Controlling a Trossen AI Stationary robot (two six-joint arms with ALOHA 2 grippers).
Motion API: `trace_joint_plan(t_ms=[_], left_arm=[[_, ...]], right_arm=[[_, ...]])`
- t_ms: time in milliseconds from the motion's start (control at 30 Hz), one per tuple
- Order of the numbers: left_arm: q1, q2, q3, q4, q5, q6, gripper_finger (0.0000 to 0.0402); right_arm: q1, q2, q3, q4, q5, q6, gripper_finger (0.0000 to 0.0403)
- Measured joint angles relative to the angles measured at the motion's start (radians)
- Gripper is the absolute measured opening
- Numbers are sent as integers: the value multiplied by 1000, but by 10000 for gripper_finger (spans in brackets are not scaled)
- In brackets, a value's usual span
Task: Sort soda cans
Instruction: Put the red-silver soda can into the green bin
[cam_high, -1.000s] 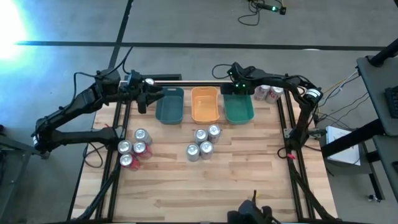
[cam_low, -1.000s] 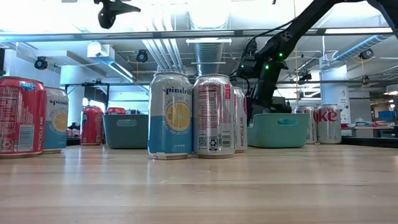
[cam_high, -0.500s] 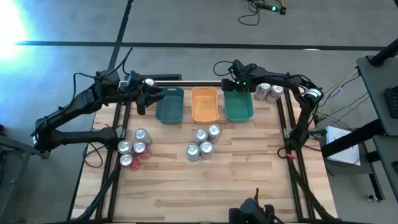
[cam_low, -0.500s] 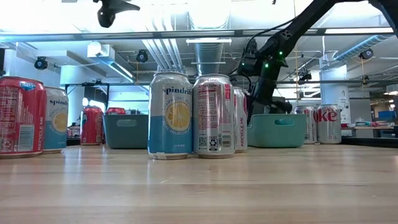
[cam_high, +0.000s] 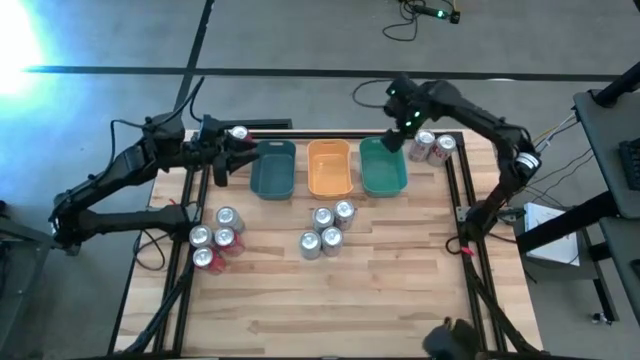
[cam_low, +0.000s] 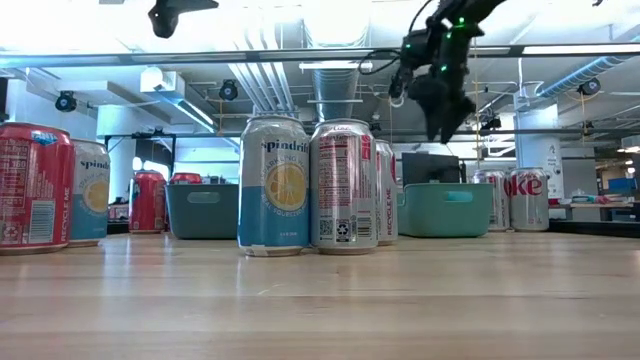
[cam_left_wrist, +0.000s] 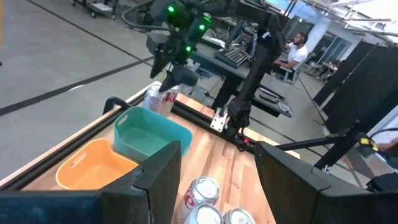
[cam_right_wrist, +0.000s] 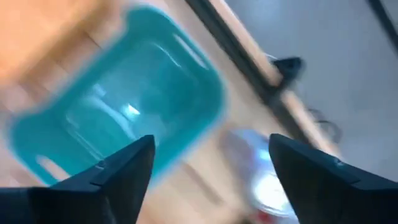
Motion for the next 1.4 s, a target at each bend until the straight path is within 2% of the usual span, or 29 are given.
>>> trace_joint_plan(t_ms=[67,200,333,500,900,1167,1400], left_arm=[[0,8,0,20,0,0,190],[0,28,0,54,-1,-3,190],[0,50,0,91,-2,-3,190],[0,77,0,126,-2,-4,190],[0,98,0,131,-2,-15,190],[0,88,0,131,0,-22,190],[0,85,0,139,0,-22,190]], right_arm=[[-54,7,13,-48,2,-62,328],[-163,51,27,-106,-37,-44,349],[-216,85,25,-100,-93,-21,368],[-230,124,25,-84,-102,-23,381],[-253,184,5,-80,-45,-46,382],[-259,187,-88,-56,-39,-25,382],[-262,187,-187,42,-19,26,378]])
